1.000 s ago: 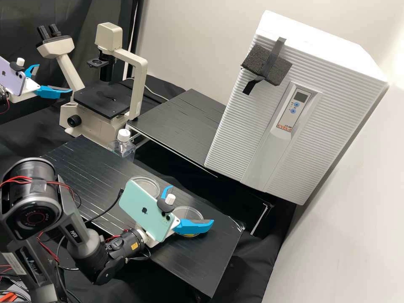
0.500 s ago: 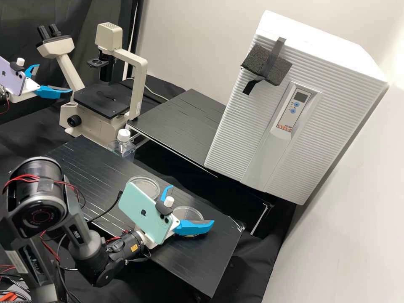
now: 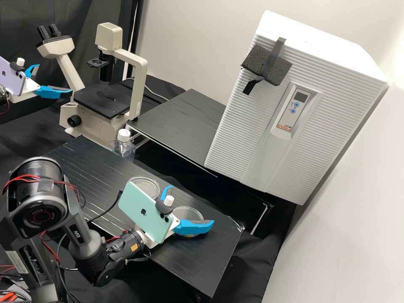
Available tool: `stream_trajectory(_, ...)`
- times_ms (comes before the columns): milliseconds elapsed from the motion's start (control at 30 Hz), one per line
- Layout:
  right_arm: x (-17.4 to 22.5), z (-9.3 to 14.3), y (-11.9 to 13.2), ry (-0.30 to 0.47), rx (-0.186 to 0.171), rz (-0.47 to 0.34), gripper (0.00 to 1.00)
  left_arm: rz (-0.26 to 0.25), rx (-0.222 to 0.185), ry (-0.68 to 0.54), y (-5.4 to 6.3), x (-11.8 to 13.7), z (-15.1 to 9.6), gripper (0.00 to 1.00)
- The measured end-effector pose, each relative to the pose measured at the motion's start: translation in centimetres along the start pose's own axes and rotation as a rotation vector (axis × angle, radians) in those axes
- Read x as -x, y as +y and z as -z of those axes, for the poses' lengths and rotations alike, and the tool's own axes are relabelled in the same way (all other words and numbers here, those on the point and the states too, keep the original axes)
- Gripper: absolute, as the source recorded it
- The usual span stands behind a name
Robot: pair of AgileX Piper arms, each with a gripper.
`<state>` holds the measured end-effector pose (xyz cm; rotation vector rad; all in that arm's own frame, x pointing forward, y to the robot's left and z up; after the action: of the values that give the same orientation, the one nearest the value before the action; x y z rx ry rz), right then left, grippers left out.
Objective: Close the petri dish lid.
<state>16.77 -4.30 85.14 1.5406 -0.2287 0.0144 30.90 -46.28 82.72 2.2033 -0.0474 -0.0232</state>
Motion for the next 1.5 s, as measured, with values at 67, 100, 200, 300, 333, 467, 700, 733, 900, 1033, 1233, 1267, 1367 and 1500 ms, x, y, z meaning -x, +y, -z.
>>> stream_trajectory(67, -0.2, 0.0, 0.1, -0.001, 0.005, 0.000, 1.00, 0.000, 0.000, 0.000, 0.0, 0.0, 0.0, 1.00)
stream_trajectory(100, -0.2, 0.0, 0.1, -0.002, 0.006, 0.000, 1.00, 0.000, 0.000, 0.000, 0.0, 0.0, 0.0, 1.00)
stream_trajectory(200, -0.3, -0.1, 0.2, -0.008, 0.009, 0.004, 1.00, 0.000, 0.000, 0.000, 0.0, 0.0, 0.0, 1.00)
stream_trajectory(300, -0.3, -0.1, 0.1, -0.011, 0.011, 0.007, 1.00, 0.000, 0.000, 0.000, 0.0, 0.0, 0.0, 1.00)
stream_trajectory(333, -0.4, -0.2, 0.1, -0.015, 0.009, 0.009, 1.00, 0.000, 0.000, 0.000, 0.0, 0.0, 0.0, 1.00)
stream_trajectory(467, -0.7, -0.5, 0.2, -0.020, 0.005, 0.002, 1.00, 0.000, 0.000, 0.000, 0.0, 0.0, 0.0, 1.00)
stream_trajectory(700, -0.9, -0.6, 0.3, -0.012, 0.014, -0.005, 1.00, 0.000, 0.000, 0.000, 0.0, 0.0, 0.0, 1.00)
stream_trajectory(733, -0.9, -0.6, 0.3, -0.012, 0.014, -0.005, 1.00, 0.000, 0.000, 0.000, 0.0, 0.0, 0.0, 1.00)
stream_trajectory(900, -0.9, -0.7, 0.4, -0.016, 0.015, -0.009, 1.00, 0.000, 0.000, 0.000, 0.0, 0.0, 0.0, 1.00)
stream_trajectory(1033, -0.8, -1.0, 0.7, -0.023, 0.025, -0.012, 1.00, 0.000, 0.000, 0.000, 0.0, 0.0, 0.0, 1.00)
stream_trajectory(1233, -0.2, -1.3, 1.4, -0.021, 0.016, -0.015, 1.00, 0.000, 0.000, 0.000, 0.0, 0.0, 0.0, 1.00)
stream_trajectory(1267, -0.1, -1.2, 1.5, -0.017, 0.015, -0.014, 1.00, 0.000, 0.000, 0.000, 0.0, 0.0, 0.0, 1.00)
stream_trajectory(1367, 0.2, -1.2, 1.7, -0.020, 0.011, 0.001, 1.00, 0.000, 0.000, 0.000, 0.0, 0.0, 0.0, 1.00)
stream_trajectory(1500, 0.5, -1.0, 1.9, -0.009, 0.008, 0.007, 1.00, 0.000, 0.000, 0.000, 0.0, 0.0, 0.0, 1.00)
